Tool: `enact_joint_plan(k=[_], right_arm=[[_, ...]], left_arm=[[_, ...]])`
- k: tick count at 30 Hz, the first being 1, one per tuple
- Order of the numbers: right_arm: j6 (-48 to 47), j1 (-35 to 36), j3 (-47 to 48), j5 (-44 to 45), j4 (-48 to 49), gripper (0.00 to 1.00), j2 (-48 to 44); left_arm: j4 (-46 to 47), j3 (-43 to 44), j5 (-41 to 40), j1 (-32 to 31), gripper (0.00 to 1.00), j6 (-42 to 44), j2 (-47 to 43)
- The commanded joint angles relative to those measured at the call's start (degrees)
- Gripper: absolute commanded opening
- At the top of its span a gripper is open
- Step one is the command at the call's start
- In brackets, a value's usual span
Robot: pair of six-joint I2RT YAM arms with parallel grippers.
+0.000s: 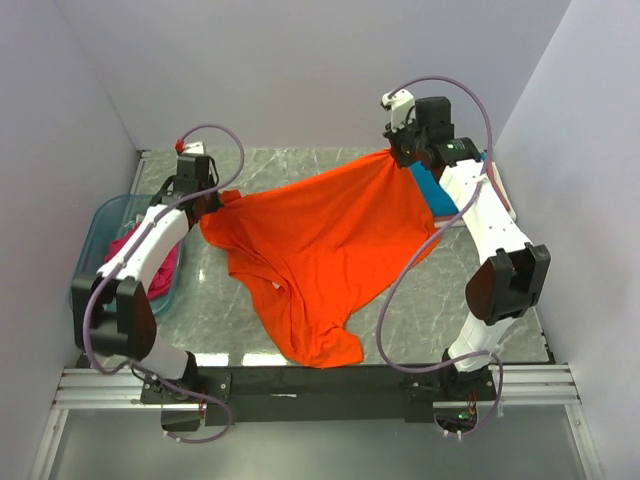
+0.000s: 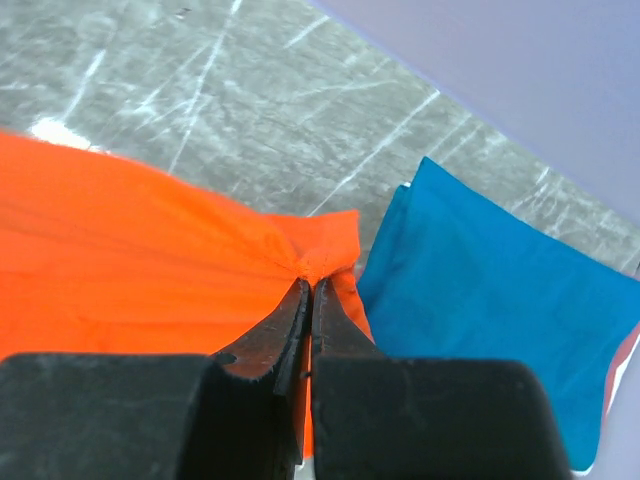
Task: Fold and stack the t-shirts
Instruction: Flatten the tshirt out
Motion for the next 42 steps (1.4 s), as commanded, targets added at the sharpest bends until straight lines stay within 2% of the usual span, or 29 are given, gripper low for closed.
enact_joint_plan(k=[1,5,8,14,15,18,24,30,35,39,42], right_arm=[[3.0,-0.6,-1.2,4.3,4.5,0.00,1.4],[3.4,-0.6,-0.8,4.6,4.4,0.00,2.0],[2.5,-0.6,-3.0,4.4,6.3,0.00,-1.4],[0.7,-0.7,0.2,1.4,3.3,0.00,-12.4],[0.6,-0.6,1.1,0.9,2.0,0.00,-15.7],[0.4,-0.6,5.1,-0.7,-0.5,0.00,-22.0],[0.1,-0.6,13.4,0.5,-2.9,0.00,-32.6],[0.2,-0.6,18.3,4.1,-2.1,0.00,-39.9],[-1.0,-0.8,19.6,6.4,-1.7,0.00,-41.4],[-1.0,-0.9,13.7,6.3,-0.7,0.00,-42.1],[-0.7,-0.9,3.9,5.9,2.2,0.00,-43.3]], left_arm=[[2.6,6.3,-2.7,1.6,0.00,1.0,4.4],[4.1,9.9,-3.3,2.0,0.00,1.8,7.6],[7.8,8.1,-3.1,2.0,0.00,1.7,4.1],[16.2,2.1,-0.9,2.0,0.00,-2.3,-16.7],[18.6,1.6,-0.1,2.1,0.00,-2.9,-22.4],[21.1,2.1,3.8,1.9,0.00,-5.6,-31.9],[20.8,8.9,6.7,1.9,0.01,-8.7,-41.5],[21.2,13.7,8.9,1.9,0.01,-10.1,-44.8],[21.8,16.2,9.5,1.9,0.01,-10.0,-45.1],[20.9,16.0,10.4,1.9,0.00,-9.4,-43.0],[20.8,11.7,10.8,1.9,0.00,-9.1,-41.4]])
